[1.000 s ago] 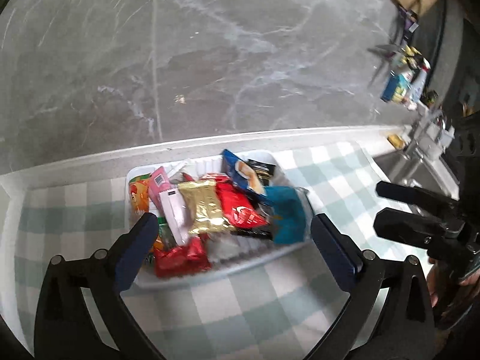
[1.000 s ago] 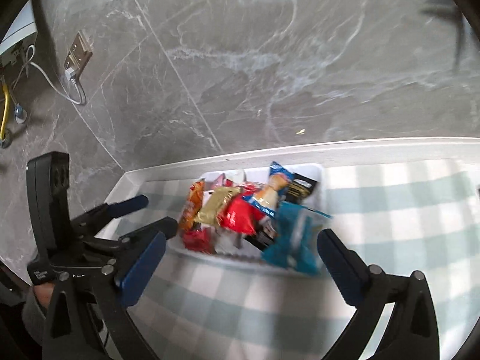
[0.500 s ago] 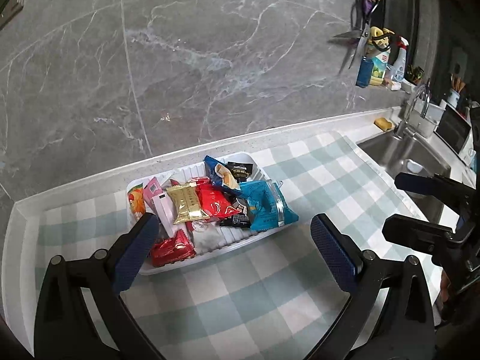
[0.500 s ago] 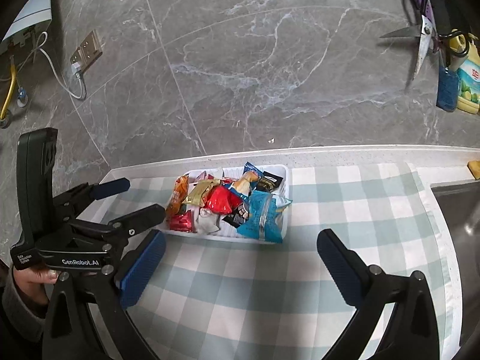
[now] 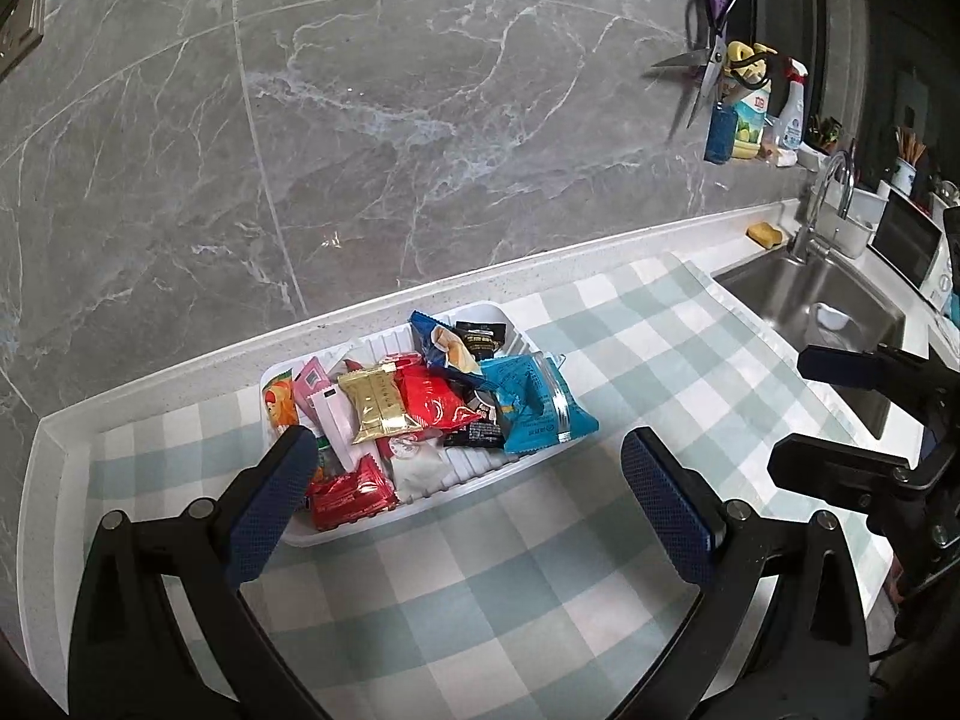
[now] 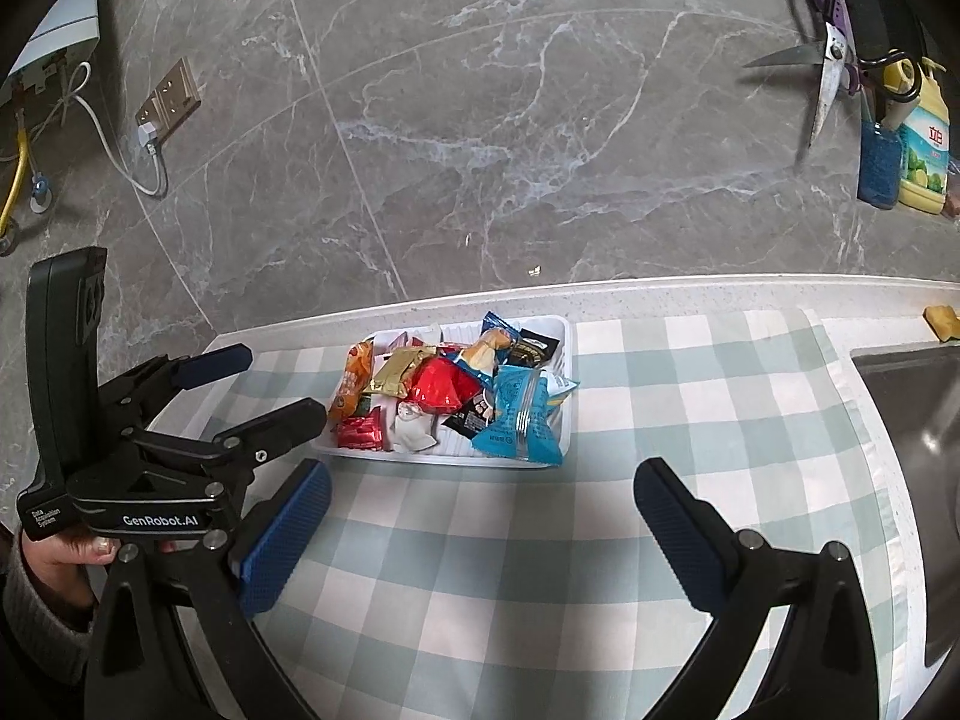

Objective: Organize snacks

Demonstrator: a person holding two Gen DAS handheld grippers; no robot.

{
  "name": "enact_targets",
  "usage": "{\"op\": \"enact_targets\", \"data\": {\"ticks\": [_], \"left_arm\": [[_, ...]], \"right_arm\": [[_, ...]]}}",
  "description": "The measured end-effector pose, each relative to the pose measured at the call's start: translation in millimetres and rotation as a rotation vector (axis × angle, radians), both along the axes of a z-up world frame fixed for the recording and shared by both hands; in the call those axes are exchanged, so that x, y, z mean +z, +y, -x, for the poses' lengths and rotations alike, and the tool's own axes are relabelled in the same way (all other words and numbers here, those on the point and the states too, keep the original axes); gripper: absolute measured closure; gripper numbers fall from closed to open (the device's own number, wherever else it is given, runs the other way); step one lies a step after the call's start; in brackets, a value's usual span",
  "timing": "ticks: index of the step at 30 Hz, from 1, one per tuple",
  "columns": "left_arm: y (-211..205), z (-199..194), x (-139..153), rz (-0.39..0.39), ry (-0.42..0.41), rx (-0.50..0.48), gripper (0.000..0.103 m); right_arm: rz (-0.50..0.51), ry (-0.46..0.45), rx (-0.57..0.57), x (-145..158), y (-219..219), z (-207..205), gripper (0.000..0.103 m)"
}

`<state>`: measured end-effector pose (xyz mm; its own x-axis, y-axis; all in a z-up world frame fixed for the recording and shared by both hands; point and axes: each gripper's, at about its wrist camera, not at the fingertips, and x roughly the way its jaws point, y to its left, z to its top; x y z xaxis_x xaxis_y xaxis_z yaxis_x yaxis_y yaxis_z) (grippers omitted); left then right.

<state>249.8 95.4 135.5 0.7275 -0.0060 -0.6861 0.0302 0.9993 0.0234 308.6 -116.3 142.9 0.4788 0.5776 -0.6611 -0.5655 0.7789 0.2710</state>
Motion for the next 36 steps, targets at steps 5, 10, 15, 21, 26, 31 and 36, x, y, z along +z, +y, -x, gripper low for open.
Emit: {"op": "enact_targets", "data": {"ticks": [5,10,15,21,26,31,36], "left_arm": [[0,0,-1,-0.004,0.002,-0.002,0.0],[2,-1,-3,0.001,0.007,-0.012,0.0],[2,-3,-9,0.009,0.025,-0.031,0.0],[2,-1,-12,0.044,-0.003,-0.041,0.0],[7,4,-9,0.087,-0.052,-0.036,0.0],[5,10,-5,0.024,-0.094,-0.005,0.0],[0,16,-8,-0.092,-0.117,0.032,0.0]], "right_arm": [[0.003,0.005,0.004,-1,0,0,0.0],[0.008,0.016,0.004,-5,1,-1,0.0],[0.023,0.023,0.024,-8,6,2,0.0],[0.024,0.021,0.041,-9,10,5,0.0],[0.02,0.024,0.045,-9,11,6,0.0],[0.016,0.03,0.049,-10,11,8,0.0],[0.008,0.043,0.057,-13,12,12,0.0]]}}
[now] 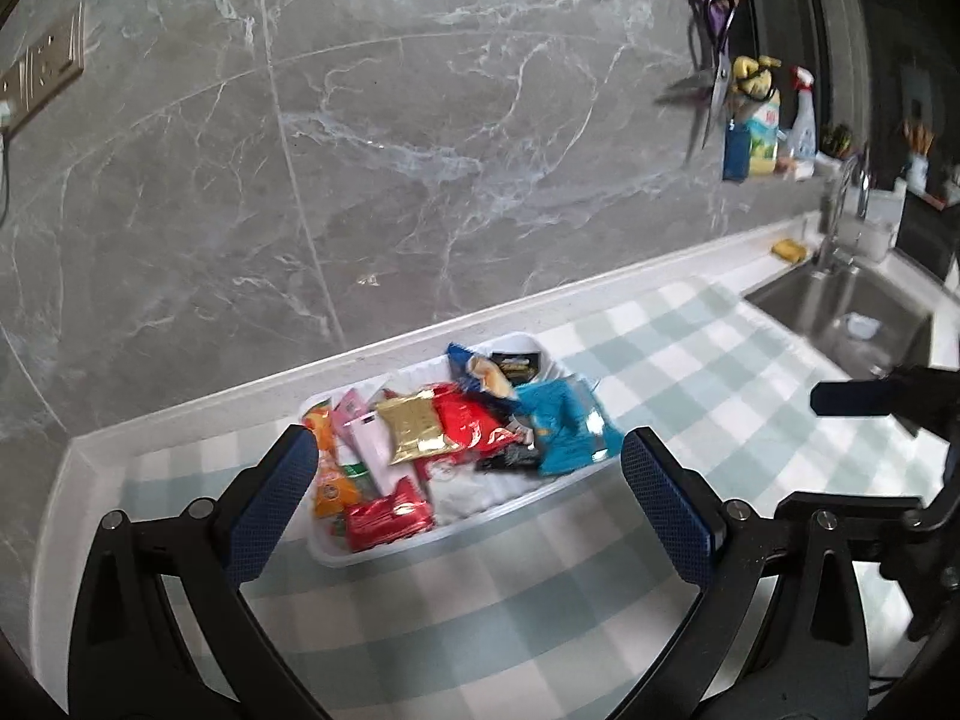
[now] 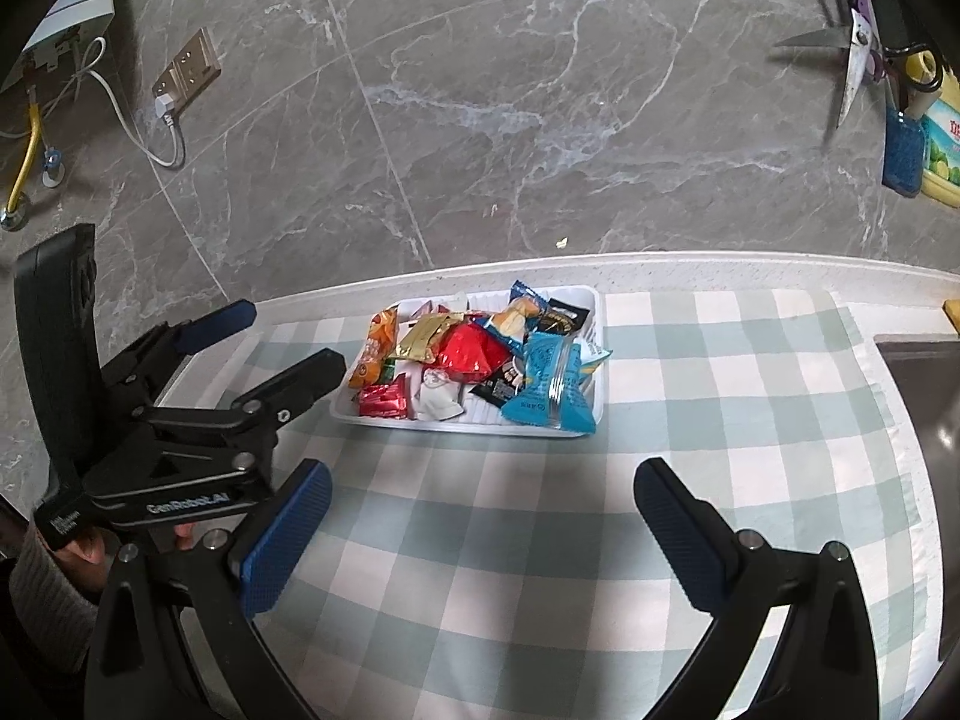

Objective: Organize snacks

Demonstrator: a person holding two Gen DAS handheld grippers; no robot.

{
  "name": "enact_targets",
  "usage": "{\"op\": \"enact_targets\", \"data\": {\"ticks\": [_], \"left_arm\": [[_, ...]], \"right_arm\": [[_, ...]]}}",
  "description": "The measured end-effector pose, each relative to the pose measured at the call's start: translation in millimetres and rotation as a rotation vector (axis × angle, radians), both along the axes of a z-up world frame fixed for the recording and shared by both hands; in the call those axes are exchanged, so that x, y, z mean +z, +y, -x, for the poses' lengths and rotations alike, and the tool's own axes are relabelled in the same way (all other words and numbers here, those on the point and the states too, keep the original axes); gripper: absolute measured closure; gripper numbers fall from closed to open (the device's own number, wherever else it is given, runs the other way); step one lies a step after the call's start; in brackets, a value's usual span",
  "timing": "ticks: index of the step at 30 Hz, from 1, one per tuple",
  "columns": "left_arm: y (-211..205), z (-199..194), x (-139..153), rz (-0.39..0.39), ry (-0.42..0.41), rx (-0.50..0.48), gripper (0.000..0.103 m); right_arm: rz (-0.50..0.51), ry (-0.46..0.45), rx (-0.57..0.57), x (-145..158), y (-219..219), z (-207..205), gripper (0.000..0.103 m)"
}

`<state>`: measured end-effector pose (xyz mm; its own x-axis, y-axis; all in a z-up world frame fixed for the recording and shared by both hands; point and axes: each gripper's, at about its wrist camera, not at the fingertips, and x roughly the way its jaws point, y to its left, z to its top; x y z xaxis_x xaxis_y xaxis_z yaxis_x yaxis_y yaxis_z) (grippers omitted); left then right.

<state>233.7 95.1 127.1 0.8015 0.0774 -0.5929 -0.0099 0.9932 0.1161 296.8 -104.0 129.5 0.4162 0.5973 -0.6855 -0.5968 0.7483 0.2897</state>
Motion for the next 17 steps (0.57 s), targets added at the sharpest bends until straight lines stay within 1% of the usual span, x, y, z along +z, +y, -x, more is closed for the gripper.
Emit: {"op": "enact_targets", "data": {"ticks": [2,6,9,11,13,17], "left_arm": [[0,-1,-4,0.008,0.023,-0.002,0.0],[-4,-2,-12,-0.046,0.042,0.006,0.0],[-6,0,-13,-0.049,0.053,-0.005,0.0],[-6,-1,-14,-0.033,0.067,-0.008,0.0],[-6,-3,-17,-0.043,0.083,0.016,0.001],[-9,-5,-23,-0.059,0.109,0.002,0.001]], "right_arm": [[-0.005,0.01,0.001,-2,0,1,0.0],[0.002,0.019,0.009,-5,2,4,0.0],[-0.006,0.033,0.009,-8,1,3,0.0],[-0.006,0.041,0.005,-10,0,3,0.0],[-0.002,0.044,0.003,-13,0,3,0.0],[0.002,0.051,-0.005,-17,-2,3,0.0]]}}
